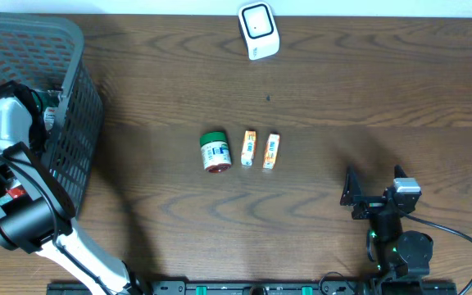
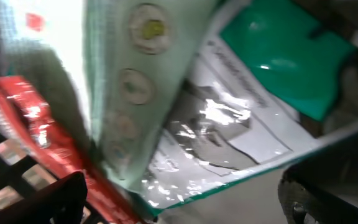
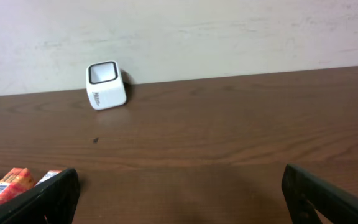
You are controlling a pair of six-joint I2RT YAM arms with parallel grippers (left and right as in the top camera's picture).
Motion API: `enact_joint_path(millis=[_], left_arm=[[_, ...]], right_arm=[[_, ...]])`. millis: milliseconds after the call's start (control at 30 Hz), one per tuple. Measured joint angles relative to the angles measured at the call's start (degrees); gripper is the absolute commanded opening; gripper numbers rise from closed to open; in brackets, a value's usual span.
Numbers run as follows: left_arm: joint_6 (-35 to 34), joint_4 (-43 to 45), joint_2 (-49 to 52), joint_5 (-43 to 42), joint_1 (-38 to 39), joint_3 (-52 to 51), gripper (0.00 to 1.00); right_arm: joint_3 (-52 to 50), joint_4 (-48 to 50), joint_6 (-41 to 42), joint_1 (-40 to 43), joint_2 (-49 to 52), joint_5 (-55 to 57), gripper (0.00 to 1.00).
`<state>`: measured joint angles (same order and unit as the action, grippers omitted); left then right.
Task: Scan the item barcode
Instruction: 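Reach the left gripper into the basket and grasp the green wipes packs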
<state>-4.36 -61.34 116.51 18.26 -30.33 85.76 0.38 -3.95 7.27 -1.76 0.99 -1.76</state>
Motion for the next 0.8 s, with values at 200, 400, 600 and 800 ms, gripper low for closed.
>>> enact_joint_path(millis=[200, 400, 600, 800], left_arm=[[1.7, 1.4, -0.4, -1.2, -0.1, -1.2, 0.98], [0.3, 2.8, -1.3, 2.7, -0.2, -2.9, 0.98], [-2.4, 3.7, -1.3, 8.2, -0.3, -3.6, 0.98], [-6.8, 3.5, -1.3, 9.7, -1.2, -4.1, 0.98]], right_arm=[[0.0, 0.0, 0.0, 0.0, 0.0, 0.0, 0.99], [0.0, 0.0, 0.0, 0.0, 0.0, 0.0, 0.99], [0.0, 0.0, 0.0, 0.0, 0.0, 0.0, 0.99], [0.0, 0.0, 0.0, 0.0, 0.0, 0.0, 0.99]])
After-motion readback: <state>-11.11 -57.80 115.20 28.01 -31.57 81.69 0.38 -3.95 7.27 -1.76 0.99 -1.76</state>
